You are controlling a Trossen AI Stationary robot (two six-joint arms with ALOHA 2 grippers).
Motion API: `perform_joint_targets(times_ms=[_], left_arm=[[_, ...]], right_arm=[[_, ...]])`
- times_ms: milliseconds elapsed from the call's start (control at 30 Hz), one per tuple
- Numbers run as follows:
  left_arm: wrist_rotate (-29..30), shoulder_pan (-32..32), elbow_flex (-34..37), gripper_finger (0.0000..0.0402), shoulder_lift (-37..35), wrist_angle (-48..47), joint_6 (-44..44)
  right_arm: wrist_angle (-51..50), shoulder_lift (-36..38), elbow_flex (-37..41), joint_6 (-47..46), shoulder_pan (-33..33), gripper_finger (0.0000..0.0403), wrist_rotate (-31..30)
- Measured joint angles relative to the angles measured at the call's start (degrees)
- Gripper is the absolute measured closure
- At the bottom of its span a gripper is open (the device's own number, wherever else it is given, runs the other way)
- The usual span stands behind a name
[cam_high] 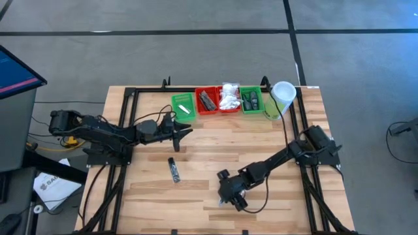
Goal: Pick & Place Travel size toiletries
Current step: Put the silver nail cutter into the left green bin
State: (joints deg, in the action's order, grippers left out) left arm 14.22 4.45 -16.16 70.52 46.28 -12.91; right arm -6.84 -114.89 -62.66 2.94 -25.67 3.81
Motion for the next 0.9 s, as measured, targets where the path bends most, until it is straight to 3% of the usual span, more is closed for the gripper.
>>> perform_joint_targets(times_ms=[133, 400, 667, 900], left_arm=[[0.0, 0.0, 0.0, 0.0307, 0.0, 0.0, 0.2], [0.0, 0.0, 0.0, 0.0307, 0.0, 0.0, 0.2], [-0.2, 0.0, 0.0, 0.0307, 0.0, 0.0, 0.2], [-4.8, 0.0, 0.0, 0.0307, 0.0, 0.5, 0.2]], right_arm=[[-0.7, -0.2, -0.1, -0.2, 0.5, 0.0234, 0.7], [-1.2, 0.3, 0.1, -2.5, 1.5, 0.0387, 1.4], [-7.4, 0.8, -3.7, -1.7, 1.6, 0.0396, 2.2], [-18.0, 2.9, -8.1, 1.7, 2.9, 0.0398, 0.9]])
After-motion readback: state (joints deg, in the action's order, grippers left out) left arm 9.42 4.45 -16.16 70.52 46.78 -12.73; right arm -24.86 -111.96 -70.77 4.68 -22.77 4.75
